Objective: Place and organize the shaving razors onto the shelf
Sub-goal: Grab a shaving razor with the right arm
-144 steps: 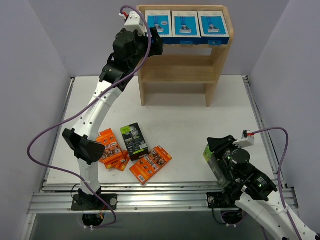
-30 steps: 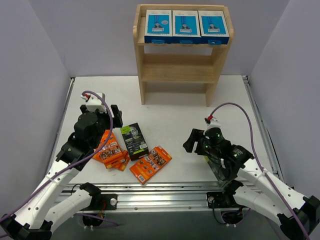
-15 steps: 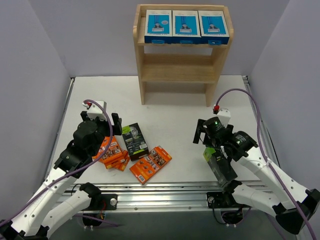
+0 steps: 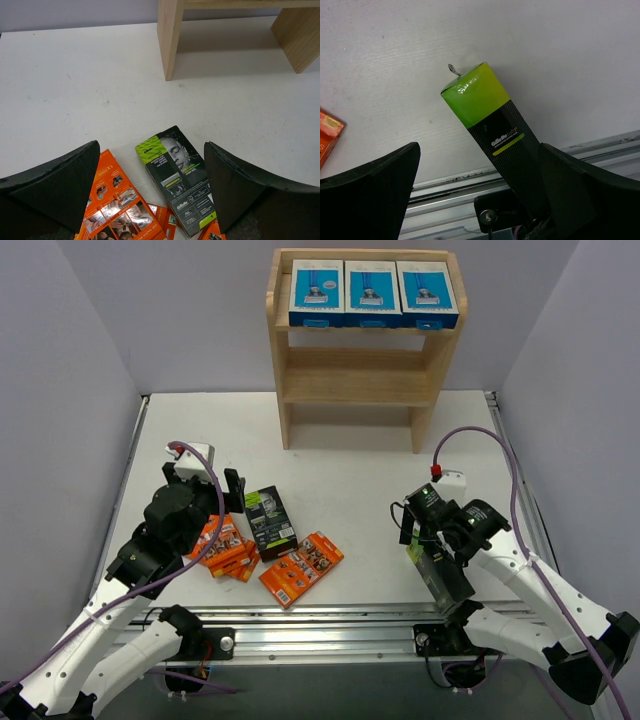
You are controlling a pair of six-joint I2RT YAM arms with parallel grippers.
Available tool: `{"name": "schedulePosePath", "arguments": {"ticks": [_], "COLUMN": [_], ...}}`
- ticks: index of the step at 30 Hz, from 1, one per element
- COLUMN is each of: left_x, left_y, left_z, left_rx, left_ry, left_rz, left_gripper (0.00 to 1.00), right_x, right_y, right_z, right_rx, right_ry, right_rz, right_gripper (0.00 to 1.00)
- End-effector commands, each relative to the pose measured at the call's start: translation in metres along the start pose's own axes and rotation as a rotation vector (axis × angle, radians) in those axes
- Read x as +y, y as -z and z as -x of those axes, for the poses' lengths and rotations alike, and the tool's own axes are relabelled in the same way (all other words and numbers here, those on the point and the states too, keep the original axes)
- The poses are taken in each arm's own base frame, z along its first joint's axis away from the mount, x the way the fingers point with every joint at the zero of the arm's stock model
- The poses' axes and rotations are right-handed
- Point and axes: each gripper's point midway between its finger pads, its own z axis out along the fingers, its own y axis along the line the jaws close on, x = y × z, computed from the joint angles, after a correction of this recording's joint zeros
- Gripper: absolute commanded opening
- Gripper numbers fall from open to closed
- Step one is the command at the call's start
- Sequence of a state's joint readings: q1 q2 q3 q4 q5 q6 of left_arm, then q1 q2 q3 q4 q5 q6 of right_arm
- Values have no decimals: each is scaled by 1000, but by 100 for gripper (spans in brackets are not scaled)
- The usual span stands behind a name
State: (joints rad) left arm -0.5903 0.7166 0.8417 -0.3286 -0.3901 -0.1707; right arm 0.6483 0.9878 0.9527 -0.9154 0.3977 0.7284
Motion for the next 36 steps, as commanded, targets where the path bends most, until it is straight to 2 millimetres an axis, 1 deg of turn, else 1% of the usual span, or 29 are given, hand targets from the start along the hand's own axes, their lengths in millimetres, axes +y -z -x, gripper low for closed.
{"name": "schedulePosePath", "arguments": {"ticks": [1, 4, 7, 9, 10, 11, 12, 13, 14, 15, 16, 17, 18, 21, 28, 36], "left_x": [-6, -8, -8, -9, -10, -12, -13, -13, -13, -13, -13, -14, -14, -16, -19, -23], "left_y": [2, 2, 4, 4, 5, 5, 6, 7, 7, 8, 9, 9, 10, 12, 15, 15], "left_z": [7, 6, 7, 7, 8, 8, 8, 9, 10, 11, 11, 11, 12, 12, 14, 11], "left_rx": [-19, -13, -16, -17, -19, -19, -17, -21, -24, -28, -30, -33, -34, -38, -44, -36], "left_ry": [-6, -8, -4, -4, -4, -4, -6, -7, -6, -5, -4, -6, -4, -6, -16, -29], "left_rz": [-35, -46, -48, -56, -63, -72, -80, -83, -84, -86, -86, -88, -87, -95, -112, -126], "left_gripper": [94, 94, 94, 94, 94, 97, 93, 85, 82, 82, 83, 88, 91, 95, 97, 97], "right_x": [-15, -12, -6, -2, -3, -3, -2, -3, -3, -3, -5, -6, -6, -8, 2, 8], "right_y": [2, -1, -8, -16, -20, -25, -29, -31, -33, -34, -35, -35, -36, -40, -58, -75], "right_z": [-6, -10, -14, -15, -17, -18, -18, -18, -19, -18, -17, -18, -18, -20, -30, -32], "right_rx": [27, 53, 96, 121, 146, 165, 172, 190, 198, 200, 205, 214, 218, 251, 347, 381], "right_ry": [18, 34, 58, 79, 67, 67, 73, 64, 63, 62, 55, 50, 43, 27, 58, 96], "right_rz": [-64, -51, -39, -32, -37, -43, -38, -34, -35, -35, -37, -32, -33, -27, -7, -13], "right_gripper": [100, 100, 100, 100, 100, 100, 100, 100, 100, 100, 100, 100, 100, 100, 100, 99]}}
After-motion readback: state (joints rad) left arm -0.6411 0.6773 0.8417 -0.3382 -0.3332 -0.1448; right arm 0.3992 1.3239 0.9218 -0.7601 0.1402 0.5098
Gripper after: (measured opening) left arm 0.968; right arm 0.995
